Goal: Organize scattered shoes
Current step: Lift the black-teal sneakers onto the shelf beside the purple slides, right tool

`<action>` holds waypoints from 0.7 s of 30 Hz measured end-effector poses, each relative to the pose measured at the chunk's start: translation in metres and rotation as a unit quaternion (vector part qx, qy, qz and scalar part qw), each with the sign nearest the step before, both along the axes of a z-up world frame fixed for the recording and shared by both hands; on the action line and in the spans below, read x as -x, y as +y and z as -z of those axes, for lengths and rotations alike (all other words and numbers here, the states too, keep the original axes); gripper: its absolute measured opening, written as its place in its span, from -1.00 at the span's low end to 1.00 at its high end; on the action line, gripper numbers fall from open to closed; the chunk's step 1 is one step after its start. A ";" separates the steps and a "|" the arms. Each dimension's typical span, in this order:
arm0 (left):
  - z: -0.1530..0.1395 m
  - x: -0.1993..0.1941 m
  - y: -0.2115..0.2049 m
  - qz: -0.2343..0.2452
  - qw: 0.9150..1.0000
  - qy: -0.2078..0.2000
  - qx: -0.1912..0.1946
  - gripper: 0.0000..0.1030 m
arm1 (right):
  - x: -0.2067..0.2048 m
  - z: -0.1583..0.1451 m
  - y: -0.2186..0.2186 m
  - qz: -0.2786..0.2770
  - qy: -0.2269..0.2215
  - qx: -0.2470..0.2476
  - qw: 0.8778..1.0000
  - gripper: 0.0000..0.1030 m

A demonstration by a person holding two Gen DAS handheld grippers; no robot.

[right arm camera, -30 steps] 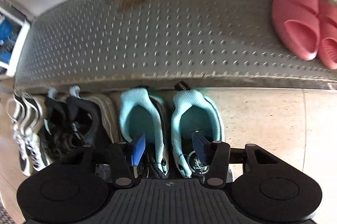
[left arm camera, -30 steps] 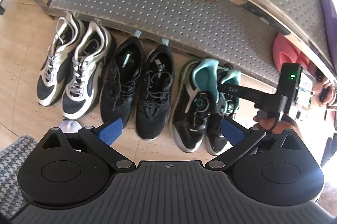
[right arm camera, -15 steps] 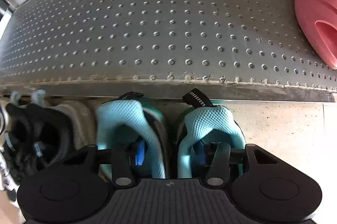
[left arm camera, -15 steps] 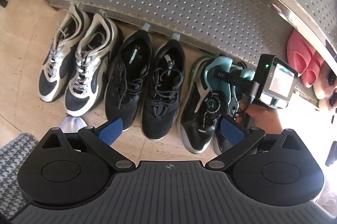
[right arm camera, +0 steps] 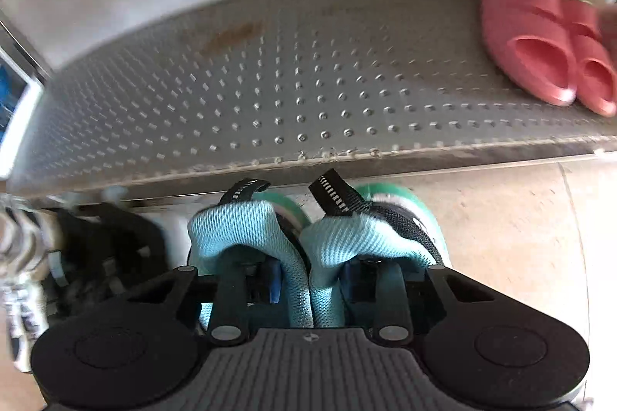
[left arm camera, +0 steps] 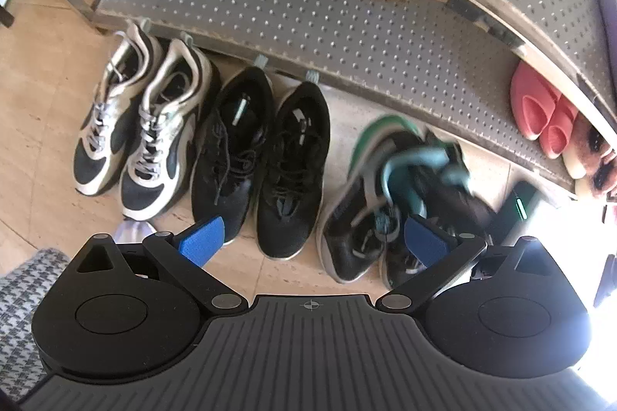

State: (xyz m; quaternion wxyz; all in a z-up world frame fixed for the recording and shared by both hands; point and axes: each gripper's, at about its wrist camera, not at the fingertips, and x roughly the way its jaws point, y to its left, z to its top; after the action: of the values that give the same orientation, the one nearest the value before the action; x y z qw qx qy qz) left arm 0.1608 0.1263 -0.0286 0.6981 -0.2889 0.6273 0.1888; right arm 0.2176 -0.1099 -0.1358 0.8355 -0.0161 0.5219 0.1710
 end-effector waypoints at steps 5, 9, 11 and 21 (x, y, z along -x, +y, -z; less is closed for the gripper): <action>-0.018 0.015 0.003 -0.005 1.000 -0.025 -0.014 0.98 | 0.051 -0.061 -0.034 0.041 -0.051 -0.047 0.997 -0.49; -0.034 0.029 0.008 -0.022 0.998 -0.047 -0.024 0.98 | 0.069 -0.128 -0.044 0.037 -0.092 -0.058 0.993 -0.49; -0.039 0.032 0.008 -0.026 0.998 -0.053 -0.028 0.98 | 0.072 -0.163 -0.044 0.026 -0.114 -0.055 0.992 -0.49; -0.048 0.024 0.014 -0.027 0.997 -0.066 -0.007 0.98 | -0.023 -0.271 0.019 -0.003 -0.237 -0.064 0.970 -0.44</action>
State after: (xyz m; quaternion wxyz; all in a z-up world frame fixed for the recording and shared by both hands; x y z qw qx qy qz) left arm 0.1364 0.1408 0.0189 0.7347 -0.3126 0.5705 0.1923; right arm 0.2403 -0.0909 0.1349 0.9341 -0.0038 0.2974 0.1977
